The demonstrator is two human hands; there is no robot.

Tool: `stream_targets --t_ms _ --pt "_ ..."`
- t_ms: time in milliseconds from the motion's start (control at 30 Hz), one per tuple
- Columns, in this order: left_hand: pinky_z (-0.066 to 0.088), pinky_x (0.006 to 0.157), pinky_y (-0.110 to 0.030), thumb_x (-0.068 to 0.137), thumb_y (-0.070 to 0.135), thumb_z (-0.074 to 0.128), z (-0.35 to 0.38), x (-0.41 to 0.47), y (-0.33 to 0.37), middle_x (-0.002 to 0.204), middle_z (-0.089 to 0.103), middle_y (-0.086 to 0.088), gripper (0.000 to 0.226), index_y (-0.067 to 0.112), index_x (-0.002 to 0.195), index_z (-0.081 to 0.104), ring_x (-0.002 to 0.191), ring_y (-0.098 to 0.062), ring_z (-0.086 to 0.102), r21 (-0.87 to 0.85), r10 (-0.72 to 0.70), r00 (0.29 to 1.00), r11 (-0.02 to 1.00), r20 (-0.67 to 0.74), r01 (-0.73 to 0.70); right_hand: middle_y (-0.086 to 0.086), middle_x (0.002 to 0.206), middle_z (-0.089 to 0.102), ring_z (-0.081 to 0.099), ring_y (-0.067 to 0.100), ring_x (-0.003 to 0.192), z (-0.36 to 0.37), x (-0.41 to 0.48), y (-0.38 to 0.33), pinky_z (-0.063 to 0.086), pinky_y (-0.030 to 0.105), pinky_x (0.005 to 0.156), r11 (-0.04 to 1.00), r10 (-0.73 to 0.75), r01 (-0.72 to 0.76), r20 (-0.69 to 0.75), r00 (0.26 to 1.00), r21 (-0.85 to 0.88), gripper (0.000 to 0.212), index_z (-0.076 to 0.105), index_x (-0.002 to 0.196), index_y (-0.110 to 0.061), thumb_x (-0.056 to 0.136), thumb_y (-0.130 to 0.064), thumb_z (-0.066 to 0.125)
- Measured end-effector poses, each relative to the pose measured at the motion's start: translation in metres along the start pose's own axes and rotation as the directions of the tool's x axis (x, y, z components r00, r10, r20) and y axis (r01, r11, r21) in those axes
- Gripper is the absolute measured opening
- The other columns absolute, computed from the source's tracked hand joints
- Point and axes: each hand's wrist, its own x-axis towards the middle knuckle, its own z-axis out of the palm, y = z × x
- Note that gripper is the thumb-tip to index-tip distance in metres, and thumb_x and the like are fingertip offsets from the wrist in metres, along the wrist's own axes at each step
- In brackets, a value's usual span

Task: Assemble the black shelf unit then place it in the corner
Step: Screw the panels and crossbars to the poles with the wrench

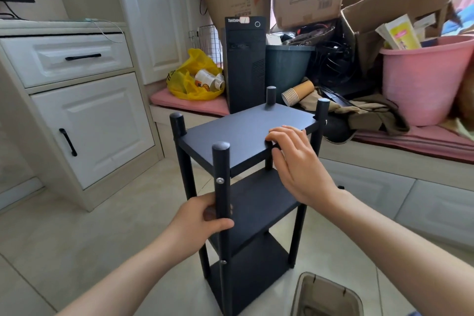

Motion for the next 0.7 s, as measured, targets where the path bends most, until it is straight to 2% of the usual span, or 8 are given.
stream_targets --t_ms 100,233,300,367,400,467,567,700 --pt "0.055 0.089 -0.024 0.084 0.005 0.079 0.009 -0.002 0.001 0.094 0.077 0.004 0.018 0.019 0.091 0.072 0.093 -0.009 0.073 -0.045 0.016 0.999 0.999 0.044 -0.014 0.003 0.131 0.056 0.038 0.026 0.139 -0.006 -0.007 0.003 0.033 0.057 0.111 0.995 0.091 -0.093 0.043 0.995 0.037 0.028 0.055 0.124 -0.012 0.105 -0.025 0.041" --pt "0.053 0.081 -0.014 0.086 0.004 0.077 0.012 -0.006 -0.004 0.097 0.077 0.004 0.018 0.017 0.096 0.072 0.095 -0.007 0.073 -0.102 0.033 0.998 0.994 0.059 -0.027 0.002 0.133 0.058 0.036 0.025 0.142 -0.014 -0.01 -0.015 0.03 0.057 0.114 0.977 0.18 -0.184 0.052 0.982 0.106 0.043 0.059 0.123 -0.013 0.102 -0.041 0.032" --pt "0.052 0.081 -0.014 0.086 0.001 0.075 0.012 -0.008 -0.01 0.099 0.077 0.004 0.019 0.015 0.098 0.072 0.096 -0.007 0.073 -0.09 0.017 0.995 0.996 0.093 -0.009 -0.005 0.125 0.06 0.041 0.012 0.136 -0.018 -0.01 -0.029 0.031 0.056 0.114 0.96 0.2 -0.206 0.05 0.979 0.191 0.043 0.061 0.12 -0.016 0.103 -0.042 0.032" --pt "0.052 0.082 -0.014 0.087 0.001 0.075 0.014 -0.009 -0.015 0.1 0.077 0.007 0.018 0.015 0.099 0.073 0.098 -0.007 0.072 -0.077 -0.015 0.991 0.997 0.131 0.025 -0.013 0.116 0.06 0.046 -0.004 0.121 -0.018 -0.01 -0.048 0.036 0.055 0.111 0.946 0.176 -0.19 0.075 0.981 0.263 0.037 0.06 0.121 -0.019 0.104 -0.043 0.037" --pt "0.051 0.082 -0.013 0.087 0.004 0.075 0.014 -0.01 -0.017 0.101 0.077 0.008 0.017 0.017 0.099 0.074 0.098 -0.006 0.072 -0.078 -0.03 0.989 0.996 0.144 0.042 -0.015 0.115 0.062 0.049 -0.007 0.115 -0.018 -0.009 -0.058 0.038 0.055 0.109 0.939 0.158 -0.18 0.099 0.983 0.293 0.037 0.058 0.124 -0.022 0.103 -0.045 0.039" --pt "0.051 0.082 -0.012 0.088 0.01 0.076 0.013 -0.009 -0.018 0.102 0.077 0.011 0.015 0.021 0.099 0.075 0.099 -0.004 0.071 -0.072 -0.044 0.986 0.996 0.158 0.056 -0.016 0.117 0.064 0.054 -0.002 0.115 -0.015 -0.006 -0.078 0.037 0.054 0.109 0.927 0.134 -0.185 0.172 0.976 0.328 0.04 0.053 0.129 -0.026 0.099 -0.05 0.041" --pt "0.049 0.087 -0.016 0.089 0.014 0.076 0.009 -0.007 -0.018 0.101 0.077 0.01 0.011 0.022 0.097 0.075 0.1 -0.005 0.071 -0.053 -0.045 0.985 0.997 0.165 0.055 -0.014 0.115 0.064 0.055 0.007 0.116 -0.007 0.001 -0.092 0.02 0.062 0.116 0.933 0.16 -0.219 0.214 0.964 0.287 0.034 0.055 0.125 -0.026 0.097 -0.045 0.052" --pt "0.049 0.085 -0.015 0.092 0.015 0.073 0.008 -0.008 -0.013 0.099 0.076 0.008 0.008 0.022 0.096 0.074 0.097 -0.005 0.071 -0.047 -0.033 0.986 0.998 0.163 0.041 -0.011 0.108 0.068 0.059 0.011 0.111 -0.007 0.006 -0.094 0.027 0.061 0.113 0.904 0.182 -0.239 0.187 0.965 0.354 0.026 0.061 0.118 -0.023 0.096 -0.036 0.06"
